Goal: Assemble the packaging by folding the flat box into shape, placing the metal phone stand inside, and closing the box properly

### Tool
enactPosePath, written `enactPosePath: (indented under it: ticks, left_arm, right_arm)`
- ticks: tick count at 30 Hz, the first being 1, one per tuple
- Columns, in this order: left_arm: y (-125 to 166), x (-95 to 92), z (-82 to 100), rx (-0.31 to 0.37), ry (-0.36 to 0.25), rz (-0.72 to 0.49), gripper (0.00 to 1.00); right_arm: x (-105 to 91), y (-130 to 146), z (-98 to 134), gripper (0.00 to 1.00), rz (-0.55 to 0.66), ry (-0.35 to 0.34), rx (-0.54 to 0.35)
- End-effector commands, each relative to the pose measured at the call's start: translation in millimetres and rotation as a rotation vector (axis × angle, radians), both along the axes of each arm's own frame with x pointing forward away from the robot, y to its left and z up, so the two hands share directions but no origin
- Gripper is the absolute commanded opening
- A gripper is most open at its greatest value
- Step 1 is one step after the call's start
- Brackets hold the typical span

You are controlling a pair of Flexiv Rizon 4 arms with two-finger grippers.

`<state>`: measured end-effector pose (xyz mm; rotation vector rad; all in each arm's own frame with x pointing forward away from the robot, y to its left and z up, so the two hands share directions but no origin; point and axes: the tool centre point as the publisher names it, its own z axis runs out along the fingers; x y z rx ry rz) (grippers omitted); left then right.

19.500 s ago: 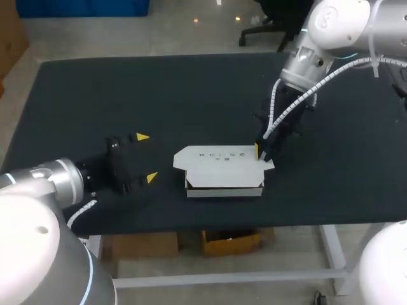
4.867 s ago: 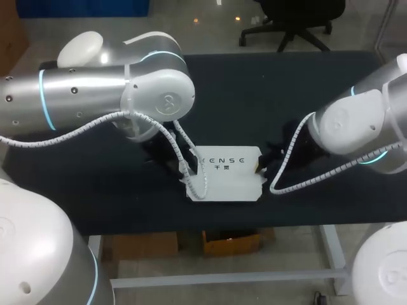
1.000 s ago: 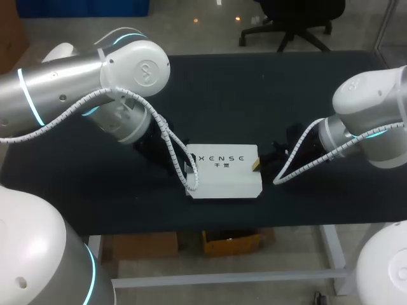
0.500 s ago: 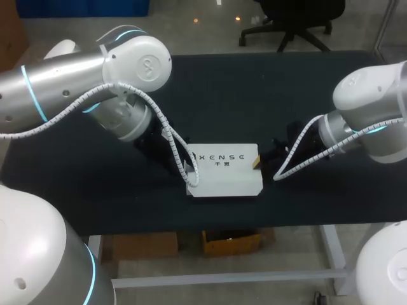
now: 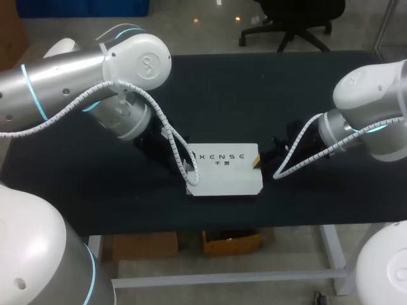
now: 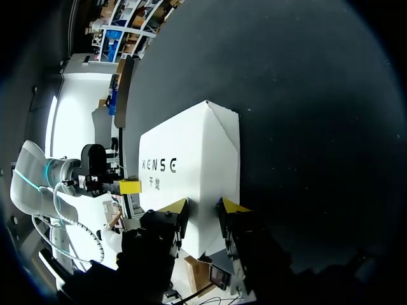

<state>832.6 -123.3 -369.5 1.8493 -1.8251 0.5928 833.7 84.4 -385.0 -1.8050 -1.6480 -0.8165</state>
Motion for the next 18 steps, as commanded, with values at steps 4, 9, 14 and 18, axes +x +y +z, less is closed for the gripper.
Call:
enactPosePath:
  ticks: [4, 9, 14, 18]
  left_arm:
    - [-1.8, 0.7, 3.4, 0.000, 0.001, -0.004, 0.44]
    - [-2.2, 0.3, 5.0, 0.003, 0.001, -0.005, 0.44]
    - [-2.5, -0.5, 5.6, 0.004, 0.003, -0.005, 0.44]
    - [-2.9, -1.8, 5.5, 0.000, 0.005, -0.006, 0.44]
  right_arm:
    - [-0.6, 0.9, 3.7, 0.29, 0.003, 0.002, 0.000]
    - [-1.1, 1.1, 5.3, 0.29, 0.005, 0.003, 0.003]
    - [-2.1, 1.4, 6.9, 0.29, 0.005, 0.004, 0.004]
    - [-2.9, 1.9, 7.4, 0.29, 0.006, 0.006, 0.003]
